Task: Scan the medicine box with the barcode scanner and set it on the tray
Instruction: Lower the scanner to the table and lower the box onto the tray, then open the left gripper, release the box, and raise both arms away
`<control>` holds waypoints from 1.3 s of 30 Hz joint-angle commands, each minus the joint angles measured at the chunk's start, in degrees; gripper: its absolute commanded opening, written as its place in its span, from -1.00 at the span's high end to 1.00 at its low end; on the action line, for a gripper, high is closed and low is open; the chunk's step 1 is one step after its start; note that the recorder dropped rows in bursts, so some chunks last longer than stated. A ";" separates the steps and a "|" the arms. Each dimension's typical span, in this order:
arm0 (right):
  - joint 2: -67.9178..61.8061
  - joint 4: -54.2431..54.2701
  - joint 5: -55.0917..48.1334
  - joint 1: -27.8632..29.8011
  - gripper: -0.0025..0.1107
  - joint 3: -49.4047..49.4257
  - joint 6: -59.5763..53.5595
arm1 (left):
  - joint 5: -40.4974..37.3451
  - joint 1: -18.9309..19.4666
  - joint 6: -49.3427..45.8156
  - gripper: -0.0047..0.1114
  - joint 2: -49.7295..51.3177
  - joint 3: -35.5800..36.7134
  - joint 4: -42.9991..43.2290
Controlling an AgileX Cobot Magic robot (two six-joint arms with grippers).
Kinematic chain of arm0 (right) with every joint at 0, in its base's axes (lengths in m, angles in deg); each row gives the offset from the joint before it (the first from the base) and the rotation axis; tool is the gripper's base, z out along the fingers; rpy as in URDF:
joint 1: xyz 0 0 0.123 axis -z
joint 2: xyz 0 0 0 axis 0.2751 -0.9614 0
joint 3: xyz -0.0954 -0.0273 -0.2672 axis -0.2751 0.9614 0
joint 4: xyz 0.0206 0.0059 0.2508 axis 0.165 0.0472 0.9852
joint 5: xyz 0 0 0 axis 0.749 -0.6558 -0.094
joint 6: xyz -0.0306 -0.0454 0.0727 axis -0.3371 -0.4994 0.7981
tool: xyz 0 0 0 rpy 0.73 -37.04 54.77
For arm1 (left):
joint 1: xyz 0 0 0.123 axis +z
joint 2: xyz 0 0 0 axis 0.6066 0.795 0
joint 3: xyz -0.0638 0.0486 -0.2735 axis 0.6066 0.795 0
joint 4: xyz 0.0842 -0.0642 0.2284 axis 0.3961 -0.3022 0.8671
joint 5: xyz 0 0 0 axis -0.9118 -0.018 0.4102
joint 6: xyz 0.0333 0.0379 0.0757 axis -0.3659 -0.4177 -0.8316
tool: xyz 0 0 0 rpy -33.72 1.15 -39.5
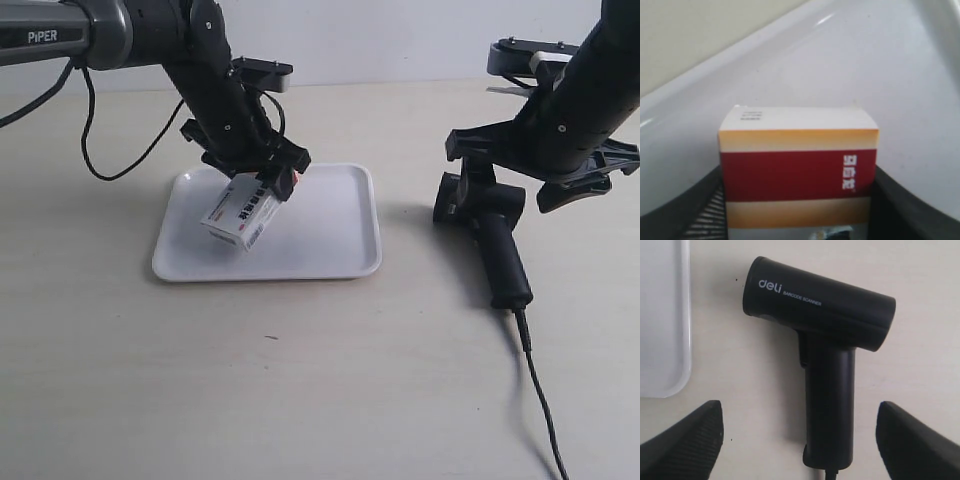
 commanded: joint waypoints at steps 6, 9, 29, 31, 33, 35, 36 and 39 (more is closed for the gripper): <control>0.55 0.27 -0.01 0.30 -0.44 -0.42 -0.08 | 0.20 -0.93 0.09 0.77 0.50 -0.60 -0.64; 0.55 0.27 -0.01 0.30 -0.44 -0.42 -0.08 | 0.31 -0.93 0.09 0.41 0.72 -0.60 -0.64; 0.55 0.16 0.22 0.30 -0.43 -0.42 -0.45 | 0.16 -0.82 -1.38 -0.38 -1.21 -0.60 2.45; 0.55 0.16 0.22 0.30 -0.43 -0.42 -0.56 | -0.19 -0.70 -1.21 -0.38 -2.55 -0.60 4.20; 0.55 0.16 0.22 0.30 -0.43 -0.42 -0.56 | -0.83 -0.29 -1.21 -0.38 -4.27 -0.60 4.36; 0.55 0.16 0.82 0.30 -0.43 -0.42 -0.55 | -1.50 -0.05 -0.93 -0.32 -6.00 -0.60 4.36; 0.55 0.16 1.28 0.30 -0.43 -0.42 -0.55 | -1.76 0.12 -0.52 -0.24 -6.75 -0.60 4.36; 0.55 0.16 2.14 0.30 -0.41 -0.42 -0.55 | -3.41 0.24 0.12 0.11 -9.19 -0.60 4.36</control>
